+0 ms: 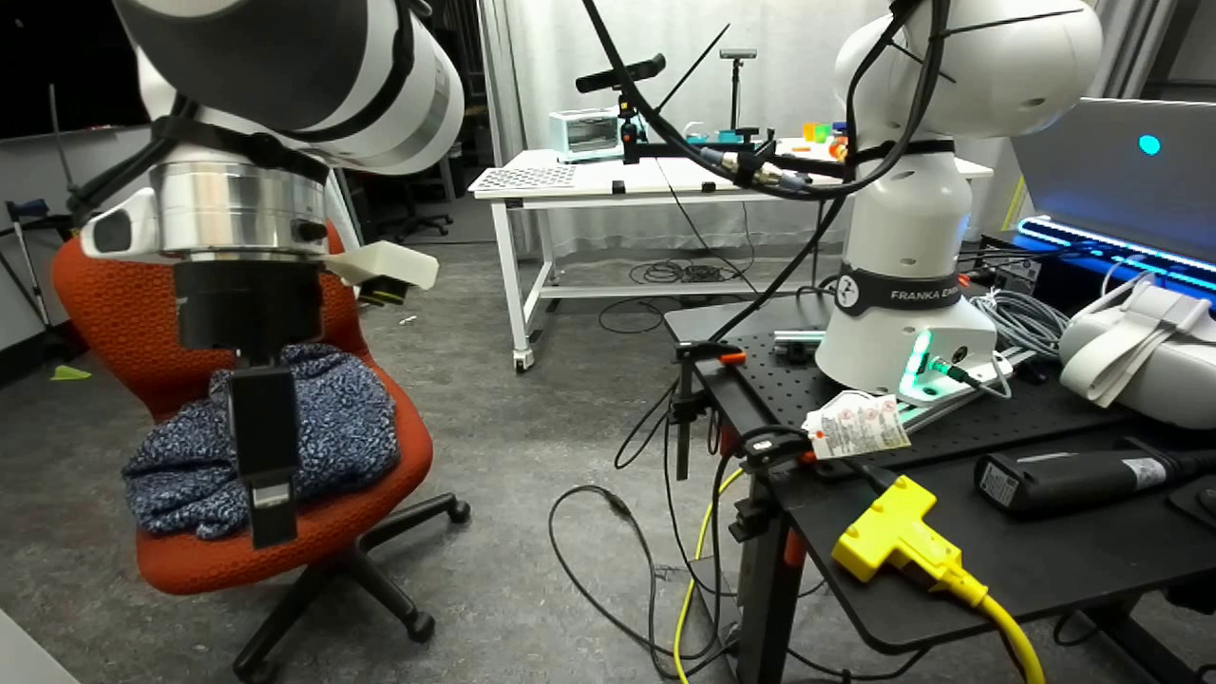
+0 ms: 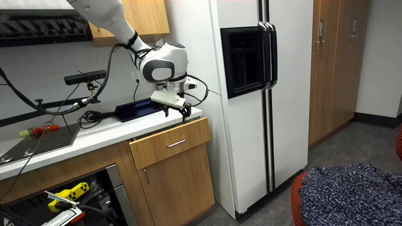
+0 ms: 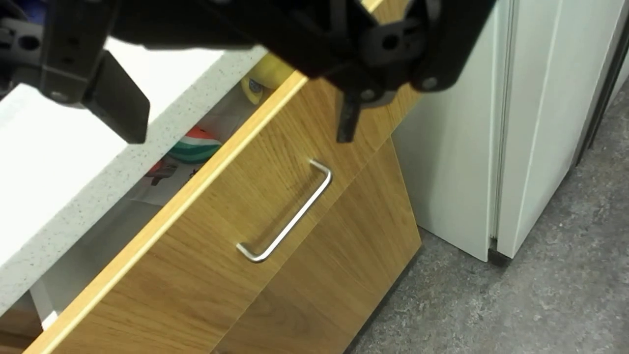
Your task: Open the drawer on the right side of the counter, take the watermelon out of the drawer and place it on the countertop, close the drawer
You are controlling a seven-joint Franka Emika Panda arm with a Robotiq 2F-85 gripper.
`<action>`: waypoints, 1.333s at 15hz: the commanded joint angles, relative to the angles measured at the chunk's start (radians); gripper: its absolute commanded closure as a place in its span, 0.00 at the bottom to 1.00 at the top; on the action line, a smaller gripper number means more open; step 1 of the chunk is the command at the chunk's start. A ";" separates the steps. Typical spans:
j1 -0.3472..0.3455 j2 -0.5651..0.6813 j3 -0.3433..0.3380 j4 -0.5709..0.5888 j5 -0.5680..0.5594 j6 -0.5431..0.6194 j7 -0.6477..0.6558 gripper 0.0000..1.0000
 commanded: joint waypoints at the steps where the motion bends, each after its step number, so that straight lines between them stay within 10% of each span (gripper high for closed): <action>1: -0.042 0.036 0.037 0.029 0.007 -0.022 -0.053 0.35; 5: -0.062 0.099 0.067 0.087 0.011 -0.027 -0.116 0.67; 6: -0.071 0.116 0.079 0.105 0.015 -0.034 -0.139 0.23; 7: -0.065 0.135 0.079 0.123 -0.002 -0.026 -0.144 0.38; 8: -0.072 0.157 0.093 0.148 0.001 -0.027 -0.172 0.77; 10: -0.076 0.195 0.108 0.191 -0.001 -0.032 -0.204 0.75; 13: -0.090 0.262 0.142 0.258 0.008 -0.028 -0.265 0.99; 20: -0.122 0.408 0.206 0.397 0.001 -0.046 -0.367 1.00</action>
